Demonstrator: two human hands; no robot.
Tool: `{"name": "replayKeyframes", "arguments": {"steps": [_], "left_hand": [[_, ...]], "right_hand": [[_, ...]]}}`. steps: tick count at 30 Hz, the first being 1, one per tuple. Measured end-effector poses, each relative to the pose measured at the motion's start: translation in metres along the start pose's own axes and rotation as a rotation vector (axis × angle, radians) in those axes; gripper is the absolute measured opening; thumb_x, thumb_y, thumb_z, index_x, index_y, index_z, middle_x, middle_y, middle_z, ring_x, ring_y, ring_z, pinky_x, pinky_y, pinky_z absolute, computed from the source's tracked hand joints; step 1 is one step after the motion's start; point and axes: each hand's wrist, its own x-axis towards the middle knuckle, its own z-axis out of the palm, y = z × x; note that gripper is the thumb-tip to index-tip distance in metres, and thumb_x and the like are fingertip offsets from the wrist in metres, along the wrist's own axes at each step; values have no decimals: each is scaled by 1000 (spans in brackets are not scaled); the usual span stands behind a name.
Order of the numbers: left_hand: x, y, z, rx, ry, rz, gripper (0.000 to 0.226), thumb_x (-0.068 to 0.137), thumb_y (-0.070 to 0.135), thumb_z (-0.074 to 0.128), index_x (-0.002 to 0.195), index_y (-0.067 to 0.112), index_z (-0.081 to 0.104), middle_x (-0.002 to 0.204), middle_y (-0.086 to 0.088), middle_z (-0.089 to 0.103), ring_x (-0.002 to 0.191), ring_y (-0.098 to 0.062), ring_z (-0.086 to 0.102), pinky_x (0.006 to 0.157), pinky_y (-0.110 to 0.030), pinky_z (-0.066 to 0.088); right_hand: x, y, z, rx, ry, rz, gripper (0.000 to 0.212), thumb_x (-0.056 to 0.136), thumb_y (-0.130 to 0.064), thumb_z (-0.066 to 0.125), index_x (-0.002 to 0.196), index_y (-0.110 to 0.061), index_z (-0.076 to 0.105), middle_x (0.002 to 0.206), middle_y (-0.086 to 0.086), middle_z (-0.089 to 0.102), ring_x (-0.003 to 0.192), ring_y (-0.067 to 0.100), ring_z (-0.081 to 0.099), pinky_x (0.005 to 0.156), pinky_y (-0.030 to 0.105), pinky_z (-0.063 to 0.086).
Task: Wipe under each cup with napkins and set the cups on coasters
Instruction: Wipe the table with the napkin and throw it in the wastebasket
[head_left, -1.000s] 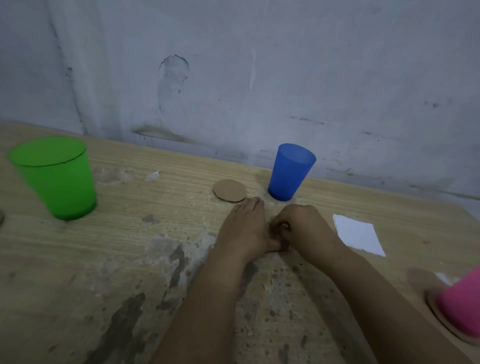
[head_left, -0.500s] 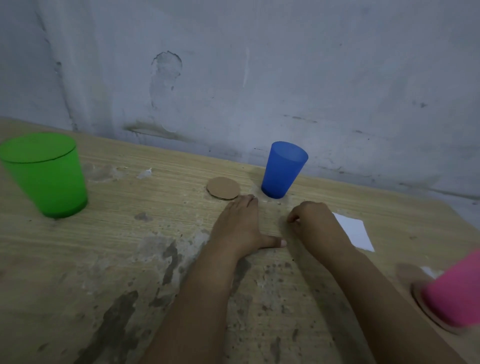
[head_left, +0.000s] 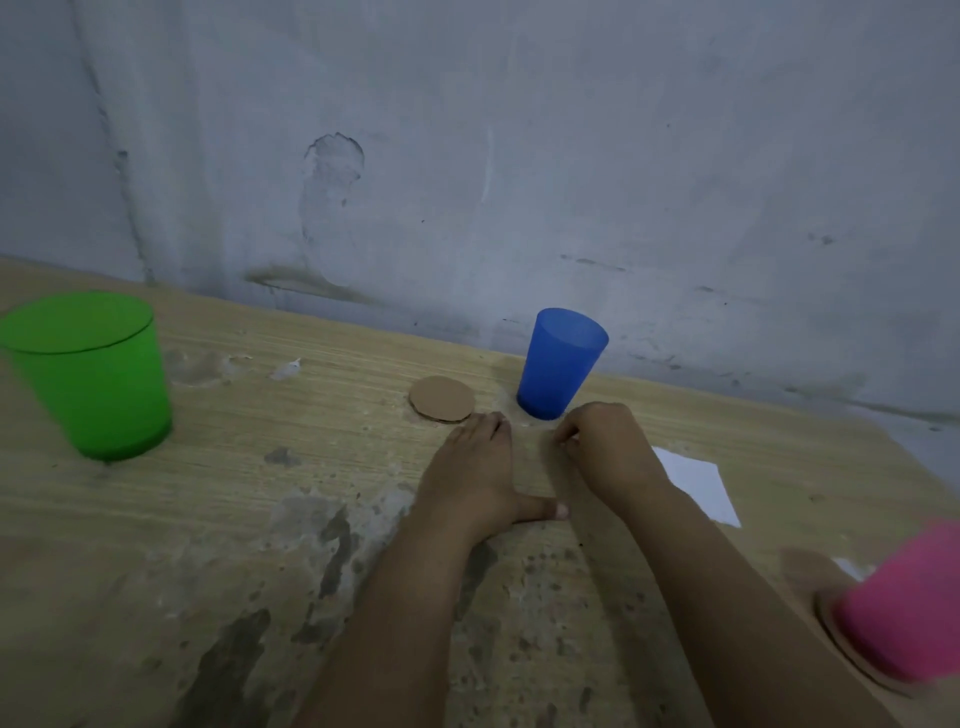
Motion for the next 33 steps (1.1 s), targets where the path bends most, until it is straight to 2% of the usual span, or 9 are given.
{"name": "replayKeyframes", "arguments": {"steps": [4,8,10,16,22,26,29,31,33], "left_hand": [[1,-2,2,2,11,3,116,67,70,65,150,9,11,160,-2,10,147,-17,7,117,-31,10],[3,-2,3,15,-7,-3,118,67,70,65,151,9,9,160,-3,7,147,-17,5,118,-31,9],[4,-2,2,22,-6,0,115,68,67,66,150,8,10,160,-3,8,147,-18,6,118,-31,10],[2,-1,1,10,-1,1,111,69,65,67,150,10,14,159,-2,13,146,-16,11,117,-31,13],[0,1,-2,-18,0,-9,112,67,66,69,148,9,18,157,-1,19,143,-16,17,114,-30,19],[0,0,-4,-8,-26,-33,114,63,71,68,148,9,21,156,-2,21,142,-19,21,115,-33,23],[-4,5,-6,35,-49,-16,113,66,71,65,149,8,20,157,-5,19,144,-20,19,116,-34,21],[-10,9,-8,62,-82,-4,113,69,71,61,150,7,14,159,-6,13,146,-20,14,116,-34,18],[-18,13,-10,73,-134,6,114,70,71,61,151,9,11,160,-6,8,146,-20,12,116,-34,17]], "right_hand": [[-10,0,2,-93,-37,65,26,84,1,47,62,-12,50,69,3,49,62,17,47,56,24,37],[-12,-11,1,-58,-120,-44,17,83,-4,55,84,-6,72,89,7,66,79,21,59,72,29,50],[-10,-18,3,-33,-136,-96,21,83,-6,55,90,-8,74,94,9,69,85,23,63,80,32,53],[4,-17,17,-64,40,-77,27,84,3,48,97,-6,70,94,11,66,83,24,61,69,28,48],[-8,7,6,-83,23,78,24,85,2,47,95,-7,67,95,9,64,81,23,60,72,30,50],[-28,-7,0,-143,-69,22,17,82,2,51,85,-8,64,89,12,59,79,25,55,67,28,40],[-41,-14,-4,34,-92,-11,15,80,-1,59,89,-5,70,96,10,67,80,20,60,69,26,50],[-51,-13,-14,358,-103,50,14,81,1,62,88,-4,72,91,4,69,72,10,61,63,15,53],[-64,-10,-29,648,-46,100,11,80,2,64,84,-5,72,82,1,66,67,7,59,64,16,54]]}}
